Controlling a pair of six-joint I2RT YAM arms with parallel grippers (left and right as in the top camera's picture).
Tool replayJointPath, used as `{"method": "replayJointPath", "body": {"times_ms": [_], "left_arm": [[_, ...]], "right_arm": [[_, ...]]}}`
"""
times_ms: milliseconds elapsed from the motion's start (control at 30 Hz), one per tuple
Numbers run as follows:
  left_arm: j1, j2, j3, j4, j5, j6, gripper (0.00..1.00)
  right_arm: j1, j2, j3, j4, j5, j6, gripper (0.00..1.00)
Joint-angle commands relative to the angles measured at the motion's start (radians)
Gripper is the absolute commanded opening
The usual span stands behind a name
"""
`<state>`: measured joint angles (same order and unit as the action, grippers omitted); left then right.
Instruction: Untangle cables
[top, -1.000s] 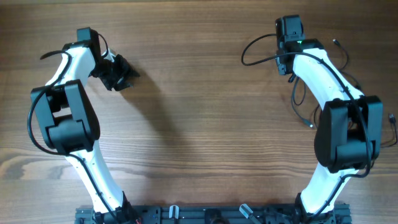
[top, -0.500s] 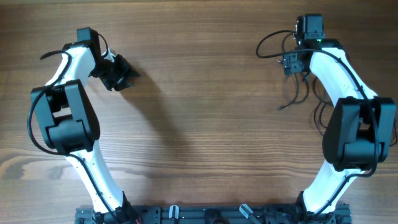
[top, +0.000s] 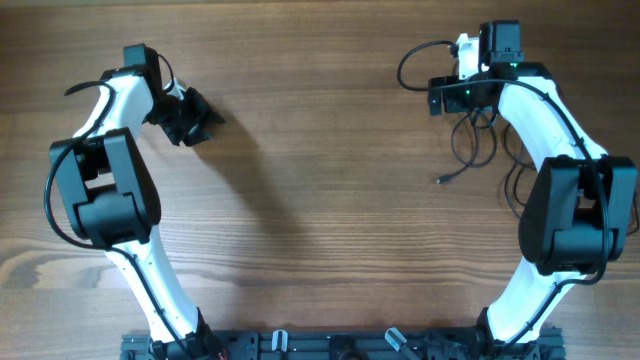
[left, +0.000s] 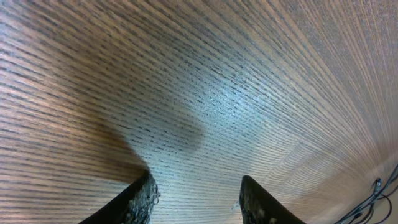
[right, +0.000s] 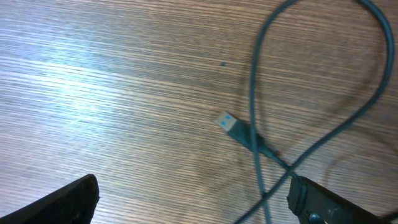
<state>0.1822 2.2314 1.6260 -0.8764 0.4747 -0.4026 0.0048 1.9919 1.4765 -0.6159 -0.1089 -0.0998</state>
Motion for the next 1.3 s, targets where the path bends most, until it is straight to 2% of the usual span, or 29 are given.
{"method": "replayJointPath", "body": {"times_ms": [0,67,167,333,433,667,700,767,933,1267], "left_arm": [[-0.007,0.014,-0.01,0.023,-0.065,0.01,0.48],[-0.021,0.014,-0.01,0.032,-0.064,0.051,0.5],[-0.053,0.014,-0.01,0.048,-0.065,0.084,0.52],[-0.125,0.014,-0.01,0.063,-0.111,0.111,0.58],[-0.174,0.014,-0.01,0.069,-0.204,0.111,0.6],[-0.262,0.014,-0.01,0.073,-0.372,0.111,0.68],[-0.272,0.014,-0.01,0.072,-0.392,0.111,0.72],[-0.283,0.014,-0.01,0.072,-0.407,0.111,1.0],[-0.292,0.014,-0.011,0.073,-0.406,0.111,1.0],[-0.291,0.014,-0.01,0.073,-0.406,0.111,1.0]], "right_arm": [[0.003,0.014,0.001,-0.037,-0.078,0.166,1.0],[0.003,0.014,0.0,-0.076,-0.134,0.296,1.0],[0.005,0.014,0.0,-0.125,-0.154,0.382,1.0],[0.028,0.014,-0.005,-0.18,-0.154,0.388,1.0],[0.05,0.014,-0.027,-0.178,-0.154,0.388,1.0],[0.107,0.014,-0.143,-0.071,-0.154,0.389,1.0],[0.115,0.014,-0.162,-0.048,-0.154,0.388,1.0],[0.127,0.014,-0.197,0.0,-0.153,0.388,1.0],[0.132,0.014,-0.262,0.081,-0.154,0.391,1.0],[0.132,0.014,-0.273,0.149,-0.154,0.391,1.0]]}}
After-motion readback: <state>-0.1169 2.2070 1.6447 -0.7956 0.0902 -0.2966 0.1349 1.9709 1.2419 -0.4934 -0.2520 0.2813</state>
